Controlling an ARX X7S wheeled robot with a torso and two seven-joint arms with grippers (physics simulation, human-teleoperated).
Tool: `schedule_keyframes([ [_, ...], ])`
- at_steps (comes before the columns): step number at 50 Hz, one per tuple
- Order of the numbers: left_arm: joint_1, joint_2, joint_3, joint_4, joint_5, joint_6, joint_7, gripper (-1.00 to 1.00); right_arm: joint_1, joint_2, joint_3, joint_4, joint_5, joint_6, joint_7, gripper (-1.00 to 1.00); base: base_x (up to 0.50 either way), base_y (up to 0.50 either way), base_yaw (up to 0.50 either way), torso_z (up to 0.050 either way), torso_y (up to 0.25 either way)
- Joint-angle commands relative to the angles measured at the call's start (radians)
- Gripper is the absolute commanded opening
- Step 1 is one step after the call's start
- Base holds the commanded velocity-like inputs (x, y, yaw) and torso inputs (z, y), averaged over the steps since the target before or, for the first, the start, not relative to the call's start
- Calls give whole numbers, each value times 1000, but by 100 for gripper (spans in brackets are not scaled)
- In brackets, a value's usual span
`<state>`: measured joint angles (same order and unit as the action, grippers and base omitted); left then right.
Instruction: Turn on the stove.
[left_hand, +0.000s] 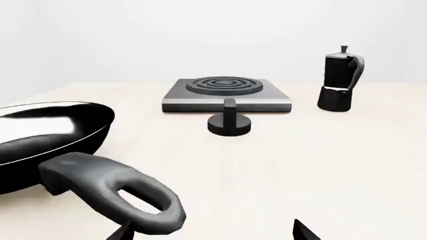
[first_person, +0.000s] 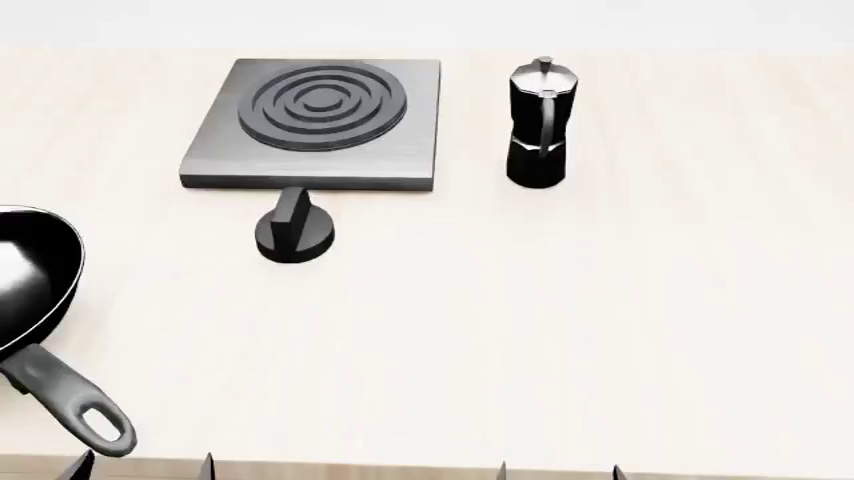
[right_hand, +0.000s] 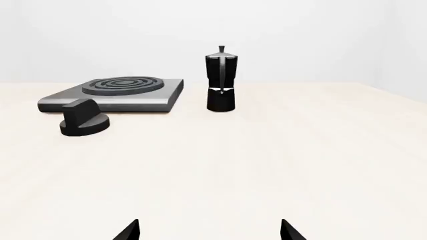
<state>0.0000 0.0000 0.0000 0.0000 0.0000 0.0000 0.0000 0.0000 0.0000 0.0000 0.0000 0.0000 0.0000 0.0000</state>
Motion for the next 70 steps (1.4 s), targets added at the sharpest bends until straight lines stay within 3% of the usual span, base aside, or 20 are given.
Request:
schedule_keyframes([
  [1, 3, -16, 18, 8, -19, -3, -16, 100, 0, 13, -18, -15, -11, 46, 51, 100, 0, 0, 0, 0, 0],
  [11, 21, -51, 65, 15, -26, 26, -49, 100, 2, 41, -58, -14, 4, 51, 106, 100, 0, 0, 0, 0, 0],
  [13, 21, -51, 47, 41, -87, -21, -37, 100, 0, 47, -70, -21, -1, 55, 109, 100, 0, 0, 0, 0, 0],
  [22, 48, -82, 73, 244, -55, -167, -87, 100, 1, 50, -73, -156, 59, 251, 129, 100, 0, 0, 0, 0, 0],
  [35, 4, -110, 92, 378, -61, -315, -110, 100, 35, 85, -118, -437, 45, 509, 175, 100, 0, 0, 0, 0, 0],
  [44, -57, -129, 116, 489, -74, -443, -105, 100, 93, 104, -129, -541, 47, 628, 192, 100, 0, 0, 0, 0, 0],
  [70, -266, -126, 137, 563, -101, -582, -141, 100, 265, 132, -118, -664, 87, 827, 219, 100, 0, 0, 0, 0, 0],
])
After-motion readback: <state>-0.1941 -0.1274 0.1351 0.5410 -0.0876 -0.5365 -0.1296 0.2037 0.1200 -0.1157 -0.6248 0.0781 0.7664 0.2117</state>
